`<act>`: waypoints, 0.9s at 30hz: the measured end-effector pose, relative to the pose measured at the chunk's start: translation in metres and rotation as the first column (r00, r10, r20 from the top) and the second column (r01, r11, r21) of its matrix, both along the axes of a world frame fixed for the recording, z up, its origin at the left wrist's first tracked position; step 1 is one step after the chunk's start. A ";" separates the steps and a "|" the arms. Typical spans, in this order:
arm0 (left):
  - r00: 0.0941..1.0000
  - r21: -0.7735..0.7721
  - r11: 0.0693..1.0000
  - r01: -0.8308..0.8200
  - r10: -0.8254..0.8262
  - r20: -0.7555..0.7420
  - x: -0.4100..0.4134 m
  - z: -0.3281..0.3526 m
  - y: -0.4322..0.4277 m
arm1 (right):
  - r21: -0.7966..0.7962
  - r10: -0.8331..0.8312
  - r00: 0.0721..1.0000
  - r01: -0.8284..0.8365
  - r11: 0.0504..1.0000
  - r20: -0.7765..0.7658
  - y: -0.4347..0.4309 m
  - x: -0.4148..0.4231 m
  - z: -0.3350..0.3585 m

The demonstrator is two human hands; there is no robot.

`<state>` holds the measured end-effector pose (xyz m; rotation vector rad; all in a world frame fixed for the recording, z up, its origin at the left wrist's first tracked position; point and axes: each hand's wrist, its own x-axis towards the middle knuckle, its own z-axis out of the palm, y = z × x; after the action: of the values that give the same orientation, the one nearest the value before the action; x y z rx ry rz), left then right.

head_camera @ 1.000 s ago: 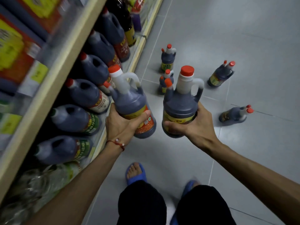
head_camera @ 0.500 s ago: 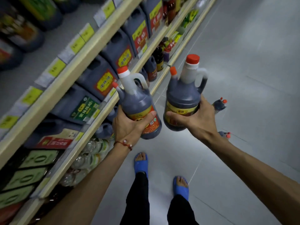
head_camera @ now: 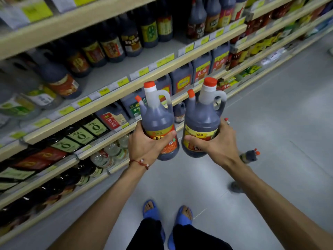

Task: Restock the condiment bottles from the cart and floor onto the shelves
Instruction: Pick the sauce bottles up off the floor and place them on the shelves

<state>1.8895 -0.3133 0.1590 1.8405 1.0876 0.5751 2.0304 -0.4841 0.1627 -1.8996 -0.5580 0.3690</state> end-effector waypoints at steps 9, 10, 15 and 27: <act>0.995 0.009 0.995 -0.095 0.094 0.043 -0.097 0.036 0.013 | 0.075 0.047 0.997 -0.042 0.996 -0.066 0.039 -0.071 0.036; 0.993 0.019 0.994 -0.111 0.110 0.043 -0.108 0.039 0.017 | 0.088 0.057 0.995 -0.051 0.995 -0.078 0.045 -0.080 0.040; 0.983 0.038 0.983 -0.181 0.180 0.030 -0.141 0.045 0.036 | 0.106 0.102 0.994 -0.097 0.990 -0.039 0.074 -0.114 0.059; 0.971 0.044 0.970 -0.238 0.238 0.021 -0.136 0.054 0.088 | 0.114 0.162 0.987 -0.161 0.980 -0.003 0.136 -0.112 0.066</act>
<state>1.7537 -0.2249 0.2135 1.7529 1.3051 0.7577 1.9180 -0.3482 0.2289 -1.7465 -0.7126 0.4446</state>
